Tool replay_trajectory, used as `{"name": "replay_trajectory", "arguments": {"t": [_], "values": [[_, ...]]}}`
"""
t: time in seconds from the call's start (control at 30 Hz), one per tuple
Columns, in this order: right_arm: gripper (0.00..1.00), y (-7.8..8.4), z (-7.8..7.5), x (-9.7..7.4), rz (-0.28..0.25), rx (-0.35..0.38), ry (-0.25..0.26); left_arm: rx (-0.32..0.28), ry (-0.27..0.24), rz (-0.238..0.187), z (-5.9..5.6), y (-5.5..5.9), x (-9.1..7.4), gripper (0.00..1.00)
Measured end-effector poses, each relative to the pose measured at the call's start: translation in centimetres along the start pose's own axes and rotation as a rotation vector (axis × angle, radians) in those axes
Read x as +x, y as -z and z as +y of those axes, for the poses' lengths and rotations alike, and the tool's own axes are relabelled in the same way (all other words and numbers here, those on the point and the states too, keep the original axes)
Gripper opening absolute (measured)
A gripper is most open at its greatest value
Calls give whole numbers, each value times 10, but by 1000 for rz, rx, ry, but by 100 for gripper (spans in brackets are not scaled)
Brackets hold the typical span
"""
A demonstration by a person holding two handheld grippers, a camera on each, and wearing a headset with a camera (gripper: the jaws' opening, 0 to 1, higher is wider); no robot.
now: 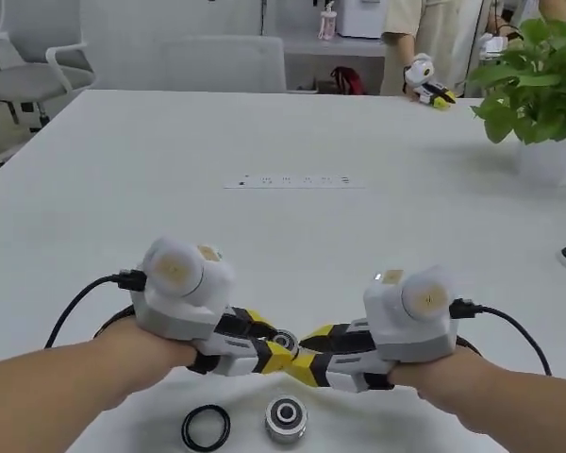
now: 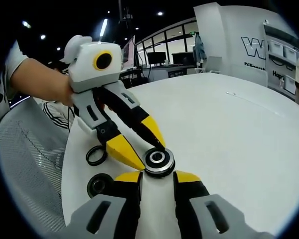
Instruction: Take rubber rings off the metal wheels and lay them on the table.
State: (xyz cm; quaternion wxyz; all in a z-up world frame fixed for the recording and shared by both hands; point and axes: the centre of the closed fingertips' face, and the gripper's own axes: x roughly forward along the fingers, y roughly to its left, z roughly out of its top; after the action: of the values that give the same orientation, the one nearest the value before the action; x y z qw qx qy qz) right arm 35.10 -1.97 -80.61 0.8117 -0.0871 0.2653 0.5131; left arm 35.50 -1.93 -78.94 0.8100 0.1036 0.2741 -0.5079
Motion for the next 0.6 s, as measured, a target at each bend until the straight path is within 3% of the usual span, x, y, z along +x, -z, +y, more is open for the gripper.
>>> {"name": "replay_trajectory", "arguments": {"t": [0.27, 0.47, 0.57, 0.6], "values": [[22, -2, -1, 0, -15, 14, 5, 5, -22, 12, 5, 1, 0, 18], [23, -3, 1, 2, -19, 17, 4, 71, -36, 25, 3, 2, 1, 18], [23, -3, 0, 3, -20, 17, 7, 50, -43, 35, 4, 4, 0, 14], [22, -3, -1, 3, -20, 17, 8, 67, -45, 28, 5, 2, 1, 14]]}}
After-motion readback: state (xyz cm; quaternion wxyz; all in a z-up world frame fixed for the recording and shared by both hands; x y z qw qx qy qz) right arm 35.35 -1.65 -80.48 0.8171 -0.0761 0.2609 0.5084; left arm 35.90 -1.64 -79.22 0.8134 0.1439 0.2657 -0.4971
